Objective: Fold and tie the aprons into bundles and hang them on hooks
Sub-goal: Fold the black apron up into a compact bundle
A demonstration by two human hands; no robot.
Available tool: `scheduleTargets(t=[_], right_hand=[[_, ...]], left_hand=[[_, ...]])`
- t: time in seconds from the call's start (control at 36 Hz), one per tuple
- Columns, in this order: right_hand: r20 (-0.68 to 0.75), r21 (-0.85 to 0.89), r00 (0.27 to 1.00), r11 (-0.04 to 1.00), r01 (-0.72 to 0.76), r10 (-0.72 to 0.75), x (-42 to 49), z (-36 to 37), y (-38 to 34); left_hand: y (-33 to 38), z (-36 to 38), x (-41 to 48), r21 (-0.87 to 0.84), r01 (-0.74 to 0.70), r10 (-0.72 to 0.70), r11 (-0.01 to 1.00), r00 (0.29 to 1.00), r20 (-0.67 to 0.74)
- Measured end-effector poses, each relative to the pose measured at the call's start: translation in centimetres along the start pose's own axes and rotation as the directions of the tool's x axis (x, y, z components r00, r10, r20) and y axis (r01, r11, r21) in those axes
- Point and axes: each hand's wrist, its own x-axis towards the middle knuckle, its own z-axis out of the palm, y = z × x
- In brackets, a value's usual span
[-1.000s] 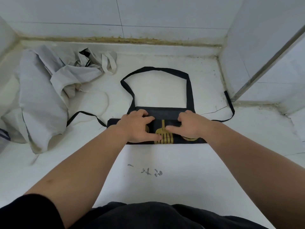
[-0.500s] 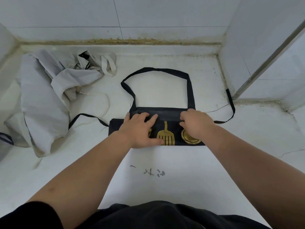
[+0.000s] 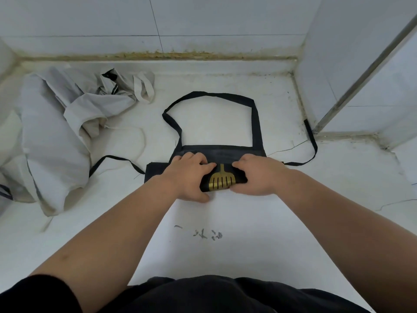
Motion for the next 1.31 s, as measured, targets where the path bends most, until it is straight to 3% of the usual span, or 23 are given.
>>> scheduleTargets(t=[0.06,0.17,0.36,0.44,0.5,0.58,0.64,0.75,0.92,1.22,1.31], right_hand=[[-0.005,0.097,1.0,0.995,-0.028,0.029,0.0,-0.9,0.5],[0.07,0.209,0.994,0.973,-0.099,0.086,0.2,-2.7,1.4],[-0.069,0.105,0.993,0.991,-0.087,0.094,1.8,-4.8,2.2],[-0.165,0.003,0.98,0.993,-0.114,0.113,2.8,-4.6,2.4],[-0.198,-0.109,0.972,0.983,-0.147,0.124,3.5,-4.1,2.6],[-0.168,-0.245,0.976,0.954,-0.175,0.136,4.5,-2.7,2.7],[-0.179,-0.225,0.975,0.96,-0.167,0.128,4.7,-1.4,2.0],[-0.205,-0.16,0.974,0.979,-0.128,0.094,4.0,1.5,0.0],[-0.214,-0.136,0.964,0.972,-0.191,0.159,3.5,3.3,1.1],[-0.185,-0.094,0.969,0.978,-0.184,0.165,3.1,3.0,1.5],[-0.163,-0.101,0.972,0.977,-0.188,0.171,3.0,2.9,1.5]], left_hand=[[-0.3,-0.9,0.2,-0.068,0.009,-0.009,0.998,1.0,0.003],[-1.1,-3.0,0.7,-0.37,0.115,-0.09,0.922,0.992,0.084],[-2.6,-4.7,2.7,-0.537,0.257,-0.168,0.803,0.963,0.21],[-3.1,-4.5,3.3,-0.408,0.221,-0.2,0.886,0.975,0.094],[-3.1,-4.2,3.5,-0.139,0.194,-0.206,0.971,0.976,-0.074],[-2.3,-2.7,4.2,0.207,0.088,-0.048,0.974,0.98,-0.192],[-0.8,-1.1,4.2,0.155,0.009,0.019,0.988,0.983,-0.182],[0.8,1.8,3.9,-0.141,0.065,-0.086,0.988,0.985,-0.148],[-0.6,3.9,2.9,-0.142,0.178,-0.203,0.974,0.961,-0.187],[-4.2,4.5,0.7,-0.126,0.334,-0.354,0.934,0.914,-0.201],[-4.8,4.5,0.1,-0.078,0.432,-0.439,0.899,0.878,-0.19]])
